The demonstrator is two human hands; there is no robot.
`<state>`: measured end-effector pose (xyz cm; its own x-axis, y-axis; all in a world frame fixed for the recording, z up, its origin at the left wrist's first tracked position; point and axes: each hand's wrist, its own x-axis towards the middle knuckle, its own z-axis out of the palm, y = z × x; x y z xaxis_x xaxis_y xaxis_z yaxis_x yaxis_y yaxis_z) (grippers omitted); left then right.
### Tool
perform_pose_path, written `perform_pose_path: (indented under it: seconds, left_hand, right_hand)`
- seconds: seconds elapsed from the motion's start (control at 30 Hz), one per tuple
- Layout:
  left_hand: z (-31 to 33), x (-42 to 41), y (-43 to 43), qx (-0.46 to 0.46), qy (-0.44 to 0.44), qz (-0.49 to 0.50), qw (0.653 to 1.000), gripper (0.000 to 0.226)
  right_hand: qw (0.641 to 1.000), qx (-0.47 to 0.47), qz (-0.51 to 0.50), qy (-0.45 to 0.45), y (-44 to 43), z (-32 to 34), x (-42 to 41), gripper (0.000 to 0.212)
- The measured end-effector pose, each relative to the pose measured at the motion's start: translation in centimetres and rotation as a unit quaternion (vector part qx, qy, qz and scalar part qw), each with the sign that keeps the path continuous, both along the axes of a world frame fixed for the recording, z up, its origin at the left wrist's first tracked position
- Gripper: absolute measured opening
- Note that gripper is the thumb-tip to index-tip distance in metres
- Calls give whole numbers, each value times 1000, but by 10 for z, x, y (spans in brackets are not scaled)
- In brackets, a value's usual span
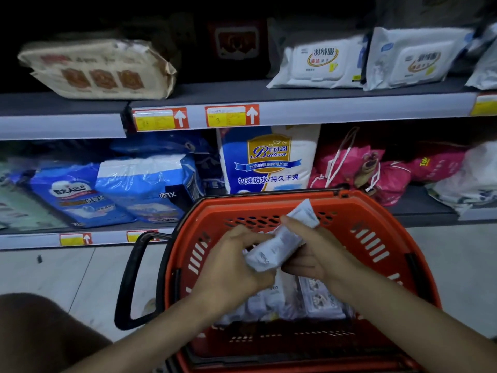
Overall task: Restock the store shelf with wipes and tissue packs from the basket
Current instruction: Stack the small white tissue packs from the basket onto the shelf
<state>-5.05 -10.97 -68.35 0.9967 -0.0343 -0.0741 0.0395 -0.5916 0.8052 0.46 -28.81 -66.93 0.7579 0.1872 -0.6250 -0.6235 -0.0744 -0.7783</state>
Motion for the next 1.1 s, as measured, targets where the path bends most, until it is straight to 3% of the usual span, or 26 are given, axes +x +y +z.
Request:
perform_pose_path:
  seconds: [0.07,0.13,0.23,0.3,0.43,0.53,0.63,0.87,0.97,1.03,1.1]
  left_hand:
    - [-3,-3,-5,74,-44,-73,994,60]
    - [-2,-2,-8,76,-35,-113,990,58]
    - [1,4,-7,-36,60,-67,995,38]
    - [0,7,-4,-63,93,-11,994,33]
    - [4,14,1,-192,159,90,964,33]
    - [11,19,-1,-286,210,102,929,28]
    - [14,20,-5,-355,244,75,899,41]
    - [15,21,-5,-360,195,105,906,32]
    - [19,21,-4,-361,160,120,911,39]
    - [18,22,-4,-395,167,127,894,43]
    - [19,24,-5,-450,179,138,864,49]
  right_hand:
    - [997,15,-76,-15,4,-9,-5,34]
    - [990,6,-140,-26,6,-18,-7,31]
    - [987,-12,-155,-27,3,-17,-6,39]
    - [990,-24,-138,-35,0,-10,-2,46]
    - [989,45,-133,-41,-4,-1,6,59]
    - [981,143,-132,-14,-8,6,10,38]
    - [977,167,-128,-20,-10,11,10,37]
    - [975,157,-159,-19,-11,14,12,40]
    - [990,88,-107,-39,-10,17,14,28]
    - [996,54,-54,-56,-11,19,16,24]
    - [998,28,-15,-62,-12,22,16,34]
